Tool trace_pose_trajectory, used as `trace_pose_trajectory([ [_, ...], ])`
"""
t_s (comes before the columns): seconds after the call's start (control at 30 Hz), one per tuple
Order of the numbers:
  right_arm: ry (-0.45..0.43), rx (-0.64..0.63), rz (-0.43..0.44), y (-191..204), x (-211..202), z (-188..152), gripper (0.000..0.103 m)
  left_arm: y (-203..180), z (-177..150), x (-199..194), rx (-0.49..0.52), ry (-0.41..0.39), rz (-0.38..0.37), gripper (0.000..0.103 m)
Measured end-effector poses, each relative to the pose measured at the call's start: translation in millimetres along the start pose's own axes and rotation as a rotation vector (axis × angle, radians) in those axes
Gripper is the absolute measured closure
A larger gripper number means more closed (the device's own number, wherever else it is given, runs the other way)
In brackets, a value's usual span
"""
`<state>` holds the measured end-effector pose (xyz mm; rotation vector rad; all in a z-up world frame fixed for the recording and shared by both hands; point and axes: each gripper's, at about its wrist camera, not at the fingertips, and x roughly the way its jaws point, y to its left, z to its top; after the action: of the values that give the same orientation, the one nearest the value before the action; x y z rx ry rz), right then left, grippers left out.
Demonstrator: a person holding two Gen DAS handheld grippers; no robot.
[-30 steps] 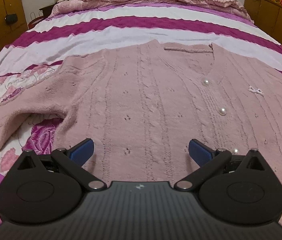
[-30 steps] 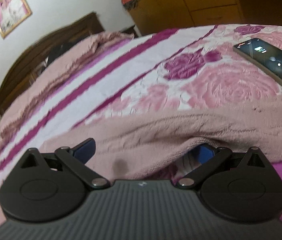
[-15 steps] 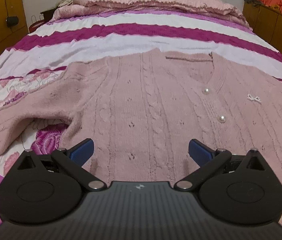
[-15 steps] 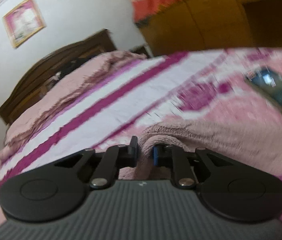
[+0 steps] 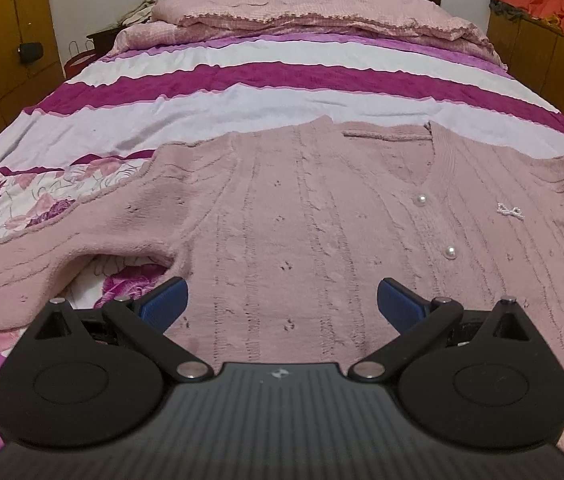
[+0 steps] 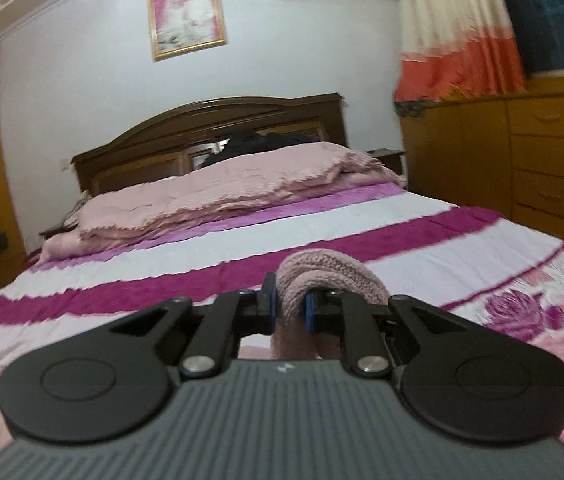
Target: Fold small clothes
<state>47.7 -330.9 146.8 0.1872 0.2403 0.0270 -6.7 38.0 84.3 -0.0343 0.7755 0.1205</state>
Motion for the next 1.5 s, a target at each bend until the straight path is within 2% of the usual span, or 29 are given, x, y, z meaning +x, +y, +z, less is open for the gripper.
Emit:
trace_pose_trajectory([
  [0.17, 0.029, -0.043, 0.078, 39.9, 5.0, 0.6, 0.087, 4.7, 1.4, -4.0, 0.007, 0.009, 0.042, 0.0],
  [0.27, 0.063, -0.107, 0.134, 71.1, 12.1, -10.6, 0.087, 11.5, 0.5, -7.7, -0.003, -0.001, 0.048, 0.0],
  [0.47, 0.217, -0.195, 0.237, 129.1, 40.5, -62.2, 0.086, 24.2, -3.9, -3.1, -0.016, 0.007, 0.054, 0.0],
  [0.6, 0.349, -0.183, 0.276, 146.9, 52.4, -92.6, 0.085, 31.4, -7.7, 3.9, -0.033, 0.023, 0.049, 0.0],
  [0.67, 0.38, -0.184, 0.279, 151.3, 54.3, -99.9, 0.08, 34.7, -9.1, 7.5, -0.042, 0.031, 0.052, 0.0],
  [0.73, 0.399, -0.174, 0.294, 149.6, 49.6, -104.8, 0.057, 37.1, -9.7, 11.5, -0.056, 0.038, 0.052, 0.0],
  [0.8, 0.409, -0.155, 0.311, 146.8, 39.6, -106.9, 0.045, 38.8, -11.0, 15.0, -0.069, 0.046, 0.043, 0.0],
  [0.83, 0.417, -0.152, 0.314, 146.8, 38.2, -107.2, 0.043, 39.0, -11.1, 17.0, -0.073, 0.051, 0.038, 0.0],
  [1.13, 0.437, -0.132, 0.331, 120.3, 3.8, -91.0, 0.042, 28.3, -11.2, 18.4, -0.058, 0.059, 0.02, 0.0],
  [1.33, 0.431, -0.174, 0.258, 86.7, -7.8, -77.7, 0.042, 22.0, -11.1, 15.7, -0.045, 0.055, 0.017, 0.0],
  [1.5, 0.405, -0.109, 0.138, 44.8, -4.5, -65.9, 0.042, 21.5, -12.8, 19.9, -0.045, 0.066, 0.023, 0.0],
])
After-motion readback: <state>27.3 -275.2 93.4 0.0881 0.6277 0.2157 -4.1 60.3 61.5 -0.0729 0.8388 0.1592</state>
